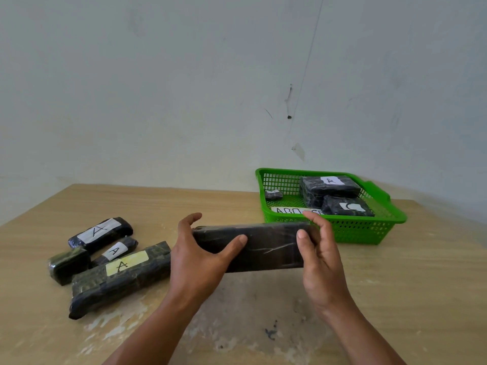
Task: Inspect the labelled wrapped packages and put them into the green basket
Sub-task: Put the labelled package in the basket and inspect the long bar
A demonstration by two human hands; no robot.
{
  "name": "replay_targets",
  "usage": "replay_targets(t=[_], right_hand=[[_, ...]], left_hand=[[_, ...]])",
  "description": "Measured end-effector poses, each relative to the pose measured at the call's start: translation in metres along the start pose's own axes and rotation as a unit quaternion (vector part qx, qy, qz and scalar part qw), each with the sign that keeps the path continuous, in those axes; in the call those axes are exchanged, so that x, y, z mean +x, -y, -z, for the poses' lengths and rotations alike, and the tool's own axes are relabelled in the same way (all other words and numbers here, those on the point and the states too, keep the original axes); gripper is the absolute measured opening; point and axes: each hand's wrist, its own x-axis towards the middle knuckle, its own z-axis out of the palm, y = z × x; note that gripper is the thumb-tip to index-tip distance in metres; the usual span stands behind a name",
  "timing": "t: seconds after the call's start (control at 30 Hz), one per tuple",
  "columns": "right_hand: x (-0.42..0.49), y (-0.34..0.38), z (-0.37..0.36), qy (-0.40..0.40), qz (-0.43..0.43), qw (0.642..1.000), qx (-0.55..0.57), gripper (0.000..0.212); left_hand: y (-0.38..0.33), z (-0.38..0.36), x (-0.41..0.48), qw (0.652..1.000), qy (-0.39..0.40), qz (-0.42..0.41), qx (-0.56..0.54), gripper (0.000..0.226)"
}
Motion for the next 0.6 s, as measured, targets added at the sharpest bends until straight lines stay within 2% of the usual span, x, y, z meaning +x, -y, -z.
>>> replay_targets(t=[0.1, 0.23, 0.37, 0.5, 0.6], right_hand=[[0.0028, 0.0048, 0.0027, 0.003, 0.0, 1.0, 0.005, 0.032], [0.0042, 0.009, 0.0046, 0.012, -0.011, 1.0, 0.018, 0.033], [0.0033, 0.0084, 0.0052, 0.025, -0.04, 0.998, 0.033, 0.04], [0.0043, 0.01, 0.0068, 0.05, -0.072, 0.99, 0.112, 0.024], [0.0022, 0.0091, 0.0056, 0.065, -0.066, 0.988, 0.121, 0.025]], left_hand=[[0.0002, 0.0004, 0.0009, 1.0, 0.006, 0.003, -0.002, 0.087], [-0.0001, 0.001, 0.0019, 0.999, 0.029, 0.01, -0.036, 0.062], [-0.0036, 0.0012, 0.0018, 0.994, 0.048, 0.02, -0.094, 0.059], [-0.0031, 0.0012, 0.001, 0.99, 0.046, 0.021, -0.13, 0.058], [0.001, -0.0004, 0.0017, 0.993, 0.022, 0.013, -0.114, 0.051]])
